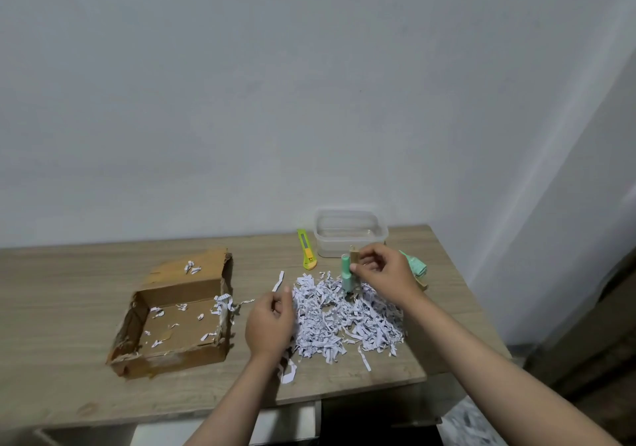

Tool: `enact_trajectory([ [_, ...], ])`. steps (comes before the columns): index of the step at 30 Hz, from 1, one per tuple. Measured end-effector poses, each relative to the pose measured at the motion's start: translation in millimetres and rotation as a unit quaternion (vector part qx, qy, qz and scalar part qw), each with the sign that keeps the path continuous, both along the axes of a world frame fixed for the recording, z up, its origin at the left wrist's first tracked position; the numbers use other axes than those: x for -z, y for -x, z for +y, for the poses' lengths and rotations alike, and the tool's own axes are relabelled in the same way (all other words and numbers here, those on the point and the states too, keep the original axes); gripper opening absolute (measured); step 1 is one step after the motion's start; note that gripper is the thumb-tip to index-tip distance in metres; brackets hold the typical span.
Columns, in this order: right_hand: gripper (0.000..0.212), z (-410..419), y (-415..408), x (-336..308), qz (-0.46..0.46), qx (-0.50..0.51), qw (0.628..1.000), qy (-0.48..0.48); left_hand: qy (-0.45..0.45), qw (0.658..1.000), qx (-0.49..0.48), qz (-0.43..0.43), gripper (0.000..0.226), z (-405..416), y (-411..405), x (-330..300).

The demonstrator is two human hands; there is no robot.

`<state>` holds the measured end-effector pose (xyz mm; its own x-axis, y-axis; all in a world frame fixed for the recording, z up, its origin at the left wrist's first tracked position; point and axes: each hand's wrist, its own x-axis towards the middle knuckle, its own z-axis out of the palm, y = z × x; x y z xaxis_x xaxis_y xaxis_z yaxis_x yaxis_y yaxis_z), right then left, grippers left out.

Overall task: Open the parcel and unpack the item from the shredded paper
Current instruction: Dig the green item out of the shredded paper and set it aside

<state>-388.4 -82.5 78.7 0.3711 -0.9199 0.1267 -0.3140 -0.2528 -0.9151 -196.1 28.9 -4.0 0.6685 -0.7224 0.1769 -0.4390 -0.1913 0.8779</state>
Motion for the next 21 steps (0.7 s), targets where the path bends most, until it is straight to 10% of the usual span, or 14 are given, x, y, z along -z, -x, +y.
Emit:
enact_trajectory([
  [5,0.018,-21,28,1,-0.04,0.104,0.994,-0.001,-0.104,0.982,0.075,-0.136,0.057,10,-12,29],
  [21,0.009,-91,94,50,-0.068,0.301,0.951,-0.036,-0.174,0.961,0.097,-0.192,0.079,9,-12,41],
])
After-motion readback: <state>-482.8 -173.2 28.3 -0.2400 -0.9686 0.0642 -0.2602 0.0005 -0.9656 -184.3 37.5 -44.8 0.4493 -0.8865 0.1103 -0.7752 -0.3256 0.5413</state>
